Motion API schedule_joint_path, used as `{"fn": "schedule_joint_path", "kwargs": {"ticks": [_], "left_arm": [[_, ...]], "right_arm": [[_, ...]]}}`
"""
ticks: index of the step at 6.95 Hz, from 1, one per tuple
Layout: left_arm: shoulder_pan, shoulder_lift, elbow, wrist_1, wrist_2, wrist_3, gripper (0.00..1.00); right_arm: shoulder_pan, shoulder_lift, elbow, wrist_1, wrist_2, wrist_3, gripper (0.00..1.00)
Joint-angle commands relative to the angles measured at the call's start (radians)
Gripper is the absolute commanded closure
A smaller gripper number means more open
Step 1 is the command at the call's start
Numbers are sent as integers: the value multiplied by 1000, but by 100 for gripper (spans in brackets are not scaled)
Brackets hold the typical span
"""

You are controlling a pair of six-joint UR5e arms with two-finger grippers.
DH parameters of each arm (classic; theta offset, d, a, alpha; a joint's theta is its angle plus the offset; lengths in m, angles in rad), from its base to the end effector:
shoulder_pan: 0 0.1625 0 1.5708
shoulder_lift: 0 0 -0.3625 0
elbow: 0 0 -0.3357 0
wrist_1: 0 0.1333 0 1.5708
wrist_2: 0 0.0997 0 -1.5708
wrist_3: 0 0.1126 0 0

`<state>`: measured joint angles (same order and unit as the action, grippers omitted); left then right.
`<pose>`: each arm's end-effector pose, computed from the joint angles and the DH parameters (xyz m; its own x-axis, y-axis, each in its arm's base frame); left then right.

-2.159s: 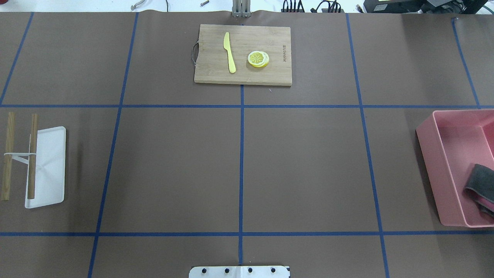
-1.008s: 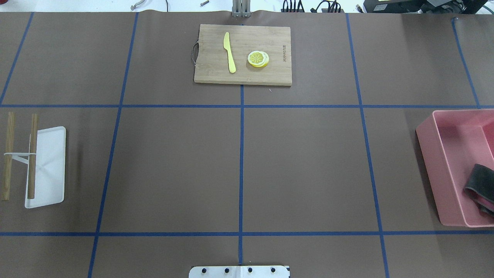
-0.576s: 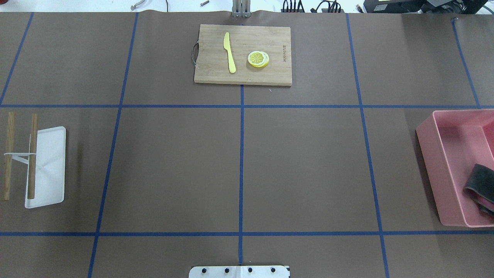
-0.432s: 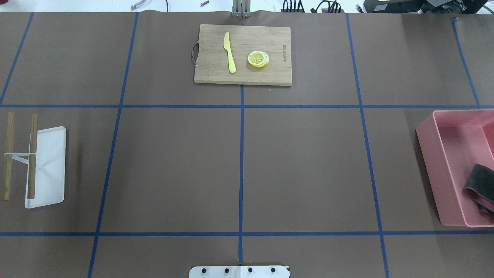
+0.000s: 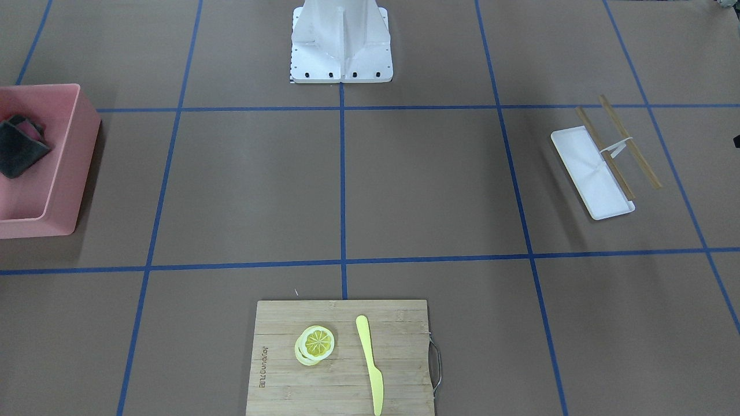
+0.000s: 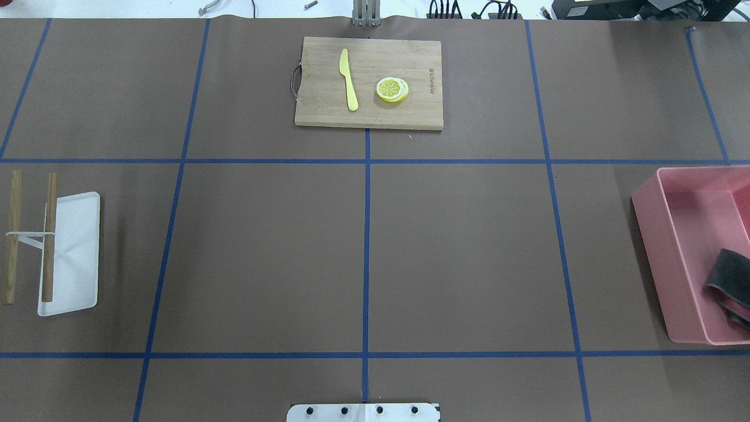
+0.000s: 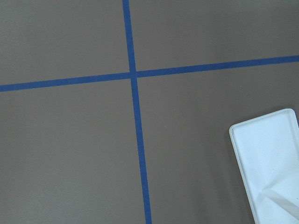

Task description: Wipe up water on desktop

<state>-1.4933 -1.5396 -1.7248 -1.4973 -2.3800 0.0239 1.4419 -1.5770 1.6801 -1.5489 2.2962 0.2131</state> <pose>-0.0187 -0.4280 0.5564 0.6832 0.1128 -0.7215 -0.0937 0.9934 0.0665 0.0014 -0.4450 0.5616 0.7418 0.0339 0.6697 -0.0300 0.9994 -0.0174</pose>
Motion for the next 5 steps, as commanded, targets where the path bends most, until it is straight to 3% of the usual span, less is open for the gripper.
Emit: {"fn": "schedule_joint_path", "kwargs": {"ticks": [1,5], "left_arm": [[1,-8,1,-1,1,-1,2],[2,-14,1,-3,1,2,2]], "right_arm": [[0,2,0,0,5,3,0],[-2,8,0,1,26,6,0]]}}
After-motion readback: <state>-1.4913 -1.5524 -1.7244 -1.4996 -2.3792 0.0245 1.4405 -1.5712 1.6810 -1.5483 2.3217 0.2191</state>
